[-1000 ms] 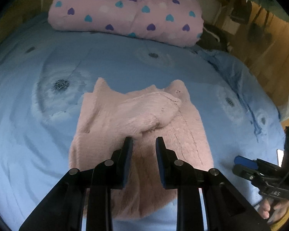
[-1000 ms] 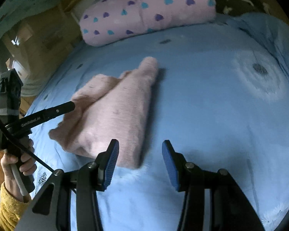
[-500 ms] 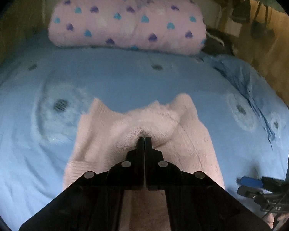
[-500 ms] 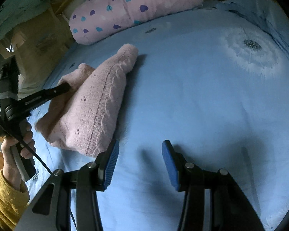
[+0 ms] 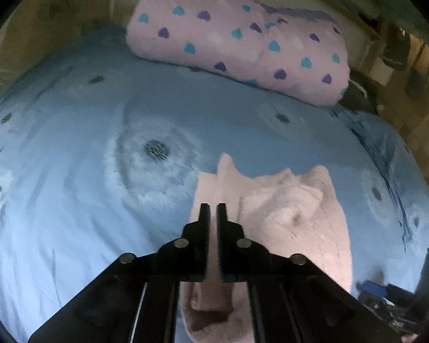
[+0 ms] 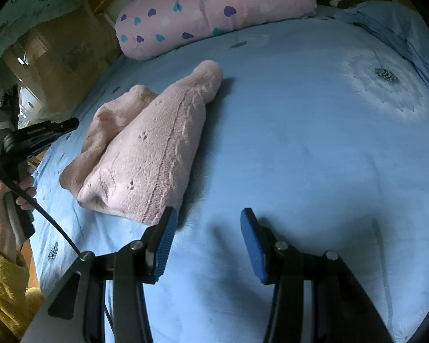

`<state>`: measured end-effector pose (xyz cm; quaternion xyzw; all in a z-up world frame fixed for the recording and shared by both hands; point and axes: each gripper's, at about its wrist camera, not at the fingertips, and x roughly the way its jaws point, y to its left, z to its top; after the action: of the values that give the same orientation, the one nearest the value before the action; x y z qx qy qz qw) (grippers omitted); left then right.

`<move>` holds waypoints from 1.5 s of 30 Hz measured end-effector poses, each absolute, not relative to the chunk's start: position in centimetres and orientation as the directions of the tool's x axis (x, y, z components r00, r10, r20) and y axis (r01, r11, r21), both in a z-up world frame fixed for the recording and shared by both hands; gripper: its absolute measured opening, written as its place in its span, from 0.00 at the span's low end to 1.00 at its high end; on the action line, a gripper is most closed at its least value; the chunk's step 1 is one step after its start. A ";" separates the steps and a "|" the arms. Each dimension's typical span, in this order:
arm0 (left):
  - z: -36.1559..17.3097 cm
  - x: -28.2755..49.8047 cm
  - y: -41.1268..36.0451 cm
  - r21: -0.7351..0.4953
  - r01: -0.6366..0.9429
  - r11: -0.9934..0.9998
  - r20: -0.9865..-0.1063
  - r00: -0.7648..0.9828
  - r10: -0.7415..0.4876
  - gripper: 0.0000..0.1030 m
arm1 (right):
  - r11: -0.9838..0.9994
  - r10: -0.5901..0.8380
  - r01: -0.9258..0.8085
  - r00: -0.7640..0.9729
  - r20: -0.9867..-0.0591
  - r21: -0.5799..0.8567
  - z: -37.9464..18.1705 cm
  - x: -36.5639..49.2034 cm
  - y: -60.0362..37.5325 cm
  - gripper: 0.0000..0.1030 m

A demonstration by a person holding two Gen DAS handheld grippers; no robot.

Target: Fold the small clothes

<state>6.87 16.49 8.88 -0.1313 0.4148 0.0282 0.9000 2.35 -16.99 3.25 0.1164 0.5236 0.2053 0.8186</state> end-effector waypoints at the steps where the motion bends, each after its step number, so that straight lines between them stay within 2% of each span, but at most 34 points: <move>1: 8.9 6.9 15.8 -0.207 -0.140 0.968 -0.764 0.641 -0.071 0.08 | 0.890 0.455 -0.213 0.367 -0.812 0.403 3.2 2.4 -17.0 0.48; 3: 9.1 7.0 14.5 -0.192 -0.105 0.976 -0.774 0.627 -0.085 0.19 | 0.895 0.446 -0.207 0.372 -0.814 0.396 3.2 2.4 -17.1 0.55; 6: 9.3 7.5 12.3 -0.162 -0.039 0.986 -0.783 0.614 -0.104 0.24 | 0.900 0.437 -0.195 0.383 -0.814 0.391 3.2 2.4 -17.3 0.58; 9: 9.1 8.6 10.1 -0.137 0.016 0.990 -0.793 0.597 -0.119 0.26 | 0.897 0.441 -0.191 0.383 -0.812 0.397 3.3 2.4 -17.5 0.58; 12: 7.7 10.2 7.5 -0.047 0.109 0.993 -0.835 0.541 -0.099 0.29 | 0.896 0.444 -0.195 0.381 -0.811 0.399 3.3 2.4 -17.5 0.58; 16: 5.6 11.3 4.7 0.139 0.191 0.972 -0.846 0.533 0.017 0.29 | 0.892 0.452 -0.190 0.365 -0.814 0.410 2.9 2.6 -17.4 0.58; 19: 5.3 11.3 4.0 0.189 0.206 0.960 -0.824 0.564 0.041 0.29 | 0.890 0.456 -0.188 0.360 -0.814 0.416 2.8 2.6 -17.4 0.58; 21: 5.2 11.3 4.3 0.165 0.197 0.966 -0.818 0.575 0.023 0.27 | 0.887 0.462 -0.188 0.358 -0.811 0.422 2.8 2.7 -17.5 0.58; 23: 5.1 11.5 5.4 0.128 0.166 0.978 -0.821 0.570 0.010 0.04 | 0.885 0.465 -0.188 0.359 -0.809 0.426 2.8 2.7 -17.4 0.58; 26: 5.9 11.4 7.8 0.027 0.085 0.996 -0.810 0.586 -0.028 0.02 | 0.885 0.465 -0.191 0.359 -0.809 0.424 2.8 2.6 -17.3 0.58; 30: 8.1 10.6 11.7 0.042 -0.059 0.997 -0.765 0.640 0.070 0.01 | 0.883 0.469 -0.196 0.359 -0.807 0.427 2.8 2.6 -17.3 0.58; 36: 5.7 10.5 16.9 0.001 -0.164 0.987 -0.820 0.564 0.094 0.00 | 0.881 0.473 -0.204 0.351 -0.808 0.427 2.7 2.5 -17.1 0.58; 44: 5.9 7.3 18.0 -0.212 -0.196 0.958 -0.813 0.579 -0.061 0.00 | 0.881 0.472 -0.218 0.353 -0.808 0.420 2.9 2.5 -16.7 0.58; 45: 6.2 7.0 17.9 -0.231 -0.190 0.954 -0.809 0.582 -0.080 0.04 | 0.882 0.471 -0.216 0.353 -0.808 0.419 2.9 2.5 -16.7 0.58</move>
<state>6.98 17.93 6.25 -0.1481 0.4561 0.0314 0.8769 2.53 -16.66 2.89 0.1208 0.5280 0.2111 0.8137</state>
